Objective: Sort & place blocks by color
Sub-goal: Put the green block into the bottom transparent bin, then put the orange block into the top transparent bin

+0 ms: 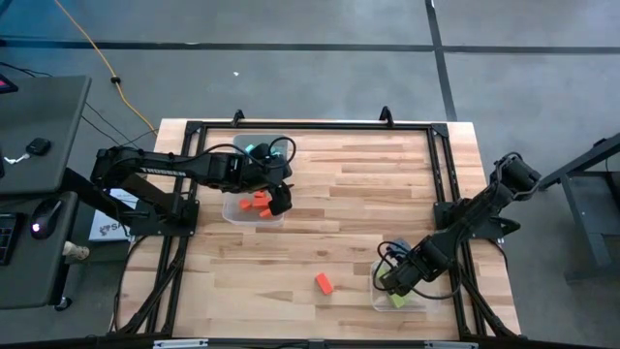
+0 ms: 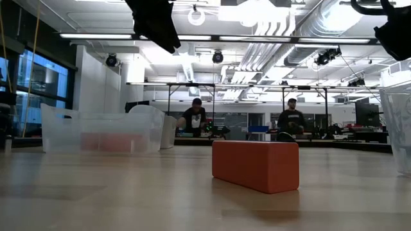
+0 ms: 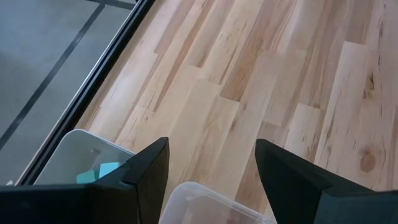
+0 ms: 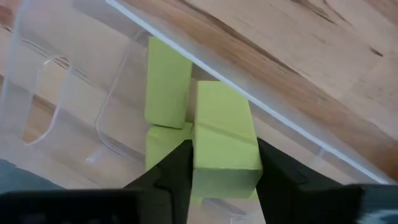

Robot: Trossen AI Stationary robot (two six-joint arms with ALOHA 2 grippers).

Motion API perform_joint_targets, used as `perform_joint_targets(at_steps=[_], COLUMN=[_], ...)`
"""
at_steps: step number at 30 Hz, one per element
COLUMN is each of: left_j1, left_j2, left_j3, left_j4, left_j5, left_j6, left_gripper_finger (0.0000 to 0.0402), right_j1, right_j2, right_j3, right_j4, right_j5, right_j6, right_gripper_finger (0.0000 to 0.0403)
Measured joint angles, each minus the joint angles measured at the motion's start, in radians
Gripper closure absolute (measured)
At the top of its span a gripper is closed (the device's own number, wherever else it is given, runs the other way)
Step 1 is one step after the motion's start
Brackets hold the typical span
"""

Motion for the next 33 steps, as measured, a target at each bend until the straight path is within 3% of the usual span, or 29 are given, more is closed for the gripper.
perform_joint_targets(at_steps=[7, 15, 25, 33], left_j1=[0.0, 0.0, 0.002, -0.034], left_j2=[0.0, 0.0, 0.0, 0.0], left_j3=[0.0, 0.0, 0.0, 0.0], left_j4=[0.0, 0.001, 0.007, 0.062], left_j5=[0.0, -0.001, -0.005, 0.16], left_j6=[-0.001, -0.001, -0.063, -0.136], left_gripper_finger=[0.019, 0.0186, 0.0147, 0.0144], right_j1=[0.0, -0.001, -0.001, -0.001], right_j2=[0.0, 0.0, 0.0, 0.0], right_j3=[0.0, 0.0, 0.047, 0.138], right_j4=[-0.01, -0.005, -0.012, -0.112], right_j5=[-0.024, -0.024, -0.027, 0.022], right_j6=[0.001, 0.013, 0.054, 0.067], right_gripper_finger=[0.0215, 0.0209, 0.0208, 0.0208])
